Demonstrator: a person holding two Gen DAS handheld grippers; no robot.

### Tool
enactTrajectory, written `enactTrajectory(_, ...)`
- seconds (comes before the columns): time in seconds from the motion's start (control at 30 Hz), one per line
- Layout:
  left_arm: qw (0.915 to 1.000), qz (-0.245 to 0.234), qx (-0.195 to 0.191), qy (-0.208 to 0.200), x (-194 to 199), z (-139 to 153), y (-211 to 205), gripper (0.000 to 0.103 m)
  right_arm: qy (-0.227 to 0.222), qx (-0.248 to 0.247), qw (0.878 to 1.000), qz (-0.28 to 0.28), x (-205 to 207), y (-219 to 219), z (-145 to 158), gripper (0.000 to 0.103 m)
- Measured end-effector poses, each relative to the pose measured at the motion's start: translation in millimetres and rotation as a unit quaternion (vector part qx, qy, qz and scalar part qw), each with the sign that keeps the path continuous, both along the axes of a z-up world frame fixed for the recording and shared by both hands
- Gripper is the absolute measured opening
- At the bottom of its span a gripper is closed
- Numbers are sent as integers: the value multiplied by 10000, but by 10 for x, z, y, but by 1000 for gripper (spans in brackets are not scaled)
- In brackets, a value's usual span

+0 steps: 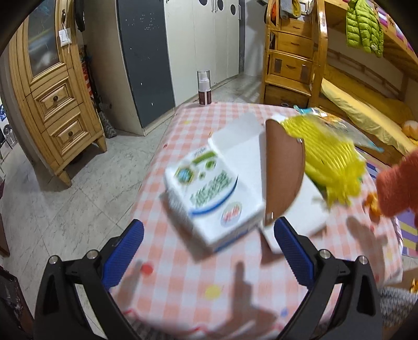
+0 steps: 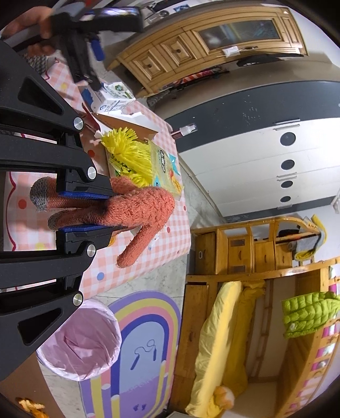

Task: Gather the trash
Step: 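Grasp the white milk carton with the left gripper while the right gripper holds the glove, then carry the glove to the pink bin and open the right gripper while the left carries the carton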

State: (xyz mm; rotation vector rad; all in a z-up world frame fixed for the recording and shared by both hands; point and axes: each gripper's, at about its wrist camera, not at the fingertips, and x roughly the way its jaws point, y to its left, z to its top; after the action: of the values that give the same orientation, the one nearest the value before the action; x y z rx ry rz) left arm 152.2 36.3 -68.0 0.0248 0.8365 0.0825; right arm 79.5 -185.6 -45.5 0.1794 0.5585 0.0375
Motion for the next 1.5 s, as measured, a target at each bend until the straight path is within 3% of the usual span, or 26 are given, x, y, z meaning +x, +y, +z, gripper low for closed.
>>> enactTrajectory(0.23,9988,131,349,315,291,-221,-84,97,121,48,9999,88,42,6,-85,17)
enactTrajectory(0.33,9985,202,114,499,210,-299,37,97,80,10,9999,100,24,21,-64,17)
enactTrajectory(0.43,9983,151,-249,496,98,-332,134,97,14,-30,9999,122,-5,37,-48,18)
enactTrajectory(0.67,9967,262,-687,347,225,-281,154,97,70,-52,9996,259,10,94,-93,18)
enactTrajectory(0.8,9979,330,-381,417,259,-323,107,81,85,-24,9994,333,-9,96,-62,16)
enactTrajectory(0.93,9991,180,-386,80,49,-173,165,76,-87,-16,9991,416,-149,56,136,16)
enactTrajectory(1.07,9963,-271,-501,-641,-392,218,141,74,-372,85,9987,325,-377,-108,391,16)
enactTrajectory(1.23,9866,-1056,-609,-1083,-824,599,-199,74,-579,59,9983,38,-678,-380,593,16)
enactTrajectory(1.4,9704,-1970,-789,-1156,-1029,730,-760,74,-458,-177,9977,-463,-959,-731,543,16)
enactTrajectory(1.5,9592,-2541,-809,-936,-980,646,-1261,74,-251,-235,9962,-799,-1034,-991,398,16)
